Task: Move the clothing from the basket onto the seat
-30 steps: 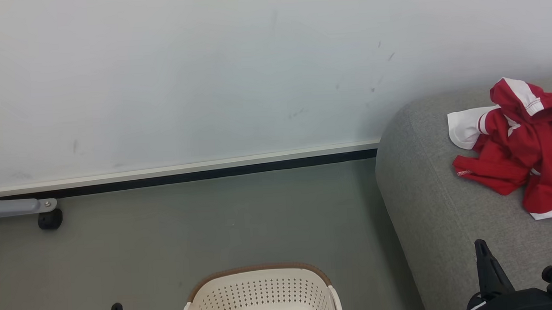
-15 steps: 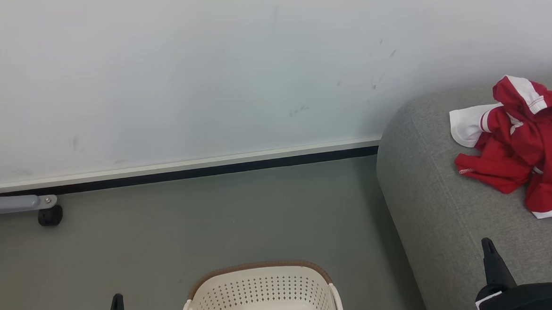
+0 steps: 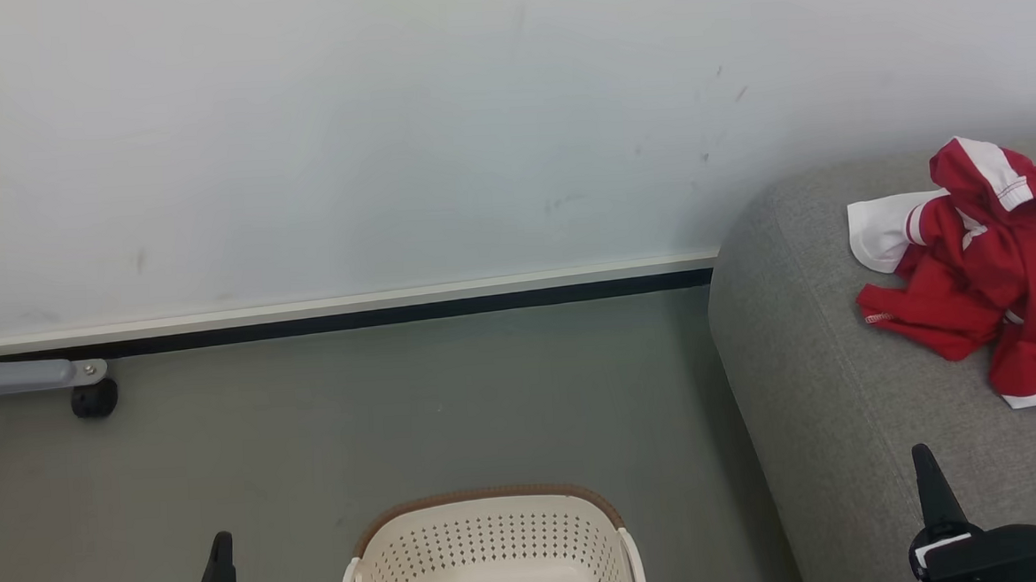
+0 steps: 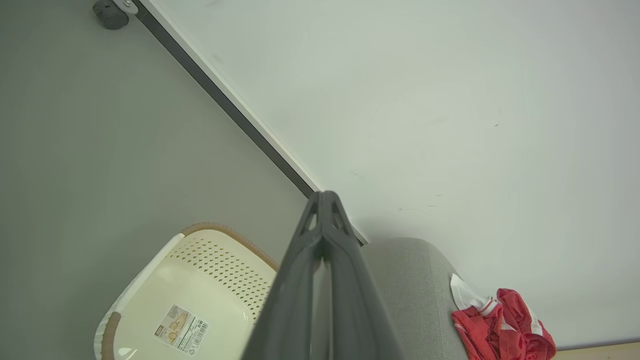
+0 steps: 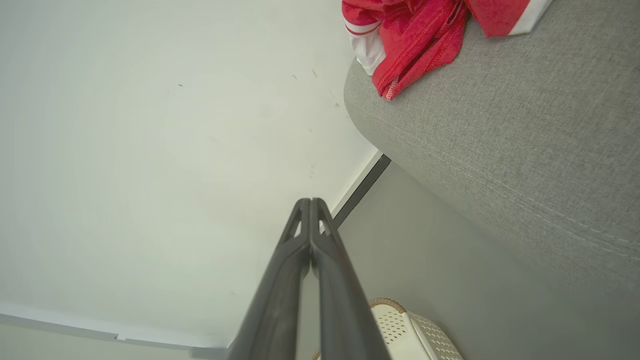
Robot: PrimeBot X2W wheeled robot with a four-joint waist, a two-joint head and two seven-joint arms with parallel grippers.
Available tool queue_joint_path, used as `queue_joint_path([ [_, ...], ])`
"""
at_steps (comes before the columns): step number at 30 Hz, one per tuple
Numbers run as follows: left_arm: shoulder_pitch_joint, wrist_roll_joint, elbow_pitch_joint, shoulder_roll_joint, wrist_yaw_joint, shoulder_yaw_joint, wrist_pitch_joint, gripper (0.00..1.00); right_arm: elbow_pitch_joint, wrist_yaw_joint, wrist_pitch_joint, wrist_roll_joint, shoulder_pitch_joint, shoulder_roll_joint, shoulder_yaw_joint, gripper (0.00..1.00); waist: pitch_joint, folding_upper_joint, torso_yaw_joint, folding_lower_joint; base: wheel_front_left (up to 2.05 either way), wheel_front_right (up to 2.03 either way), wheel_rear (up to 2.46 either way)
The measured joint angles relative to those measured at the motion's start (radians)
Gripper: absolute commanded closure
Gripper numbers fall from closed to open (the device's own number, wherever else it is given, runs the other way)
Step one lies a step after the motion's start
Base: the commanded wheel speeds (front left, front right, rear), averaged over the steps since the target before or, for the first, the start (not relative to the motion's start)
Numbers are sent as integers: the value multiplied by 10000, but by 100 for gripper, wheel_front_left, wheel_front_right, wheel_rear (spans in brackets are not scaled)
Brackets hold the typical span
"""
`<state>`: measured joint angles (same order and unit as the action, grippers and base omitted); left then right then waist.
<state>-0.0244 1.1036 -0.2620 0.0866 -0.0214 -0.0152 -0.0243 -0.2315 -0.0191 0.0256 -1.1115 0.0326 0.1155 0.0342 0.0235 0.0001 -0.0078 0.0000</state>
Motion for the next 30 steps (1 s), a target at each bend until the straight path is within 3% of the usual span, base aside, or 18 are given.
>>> queue_joint_path([
  [30, 715, 3609, -251, -314, -765, -562, 1035, 100, -495, -731, -1049, -3618, 404, -535, -1248, 100, -191, 0, 58, 0, 0, 0, 0],
])
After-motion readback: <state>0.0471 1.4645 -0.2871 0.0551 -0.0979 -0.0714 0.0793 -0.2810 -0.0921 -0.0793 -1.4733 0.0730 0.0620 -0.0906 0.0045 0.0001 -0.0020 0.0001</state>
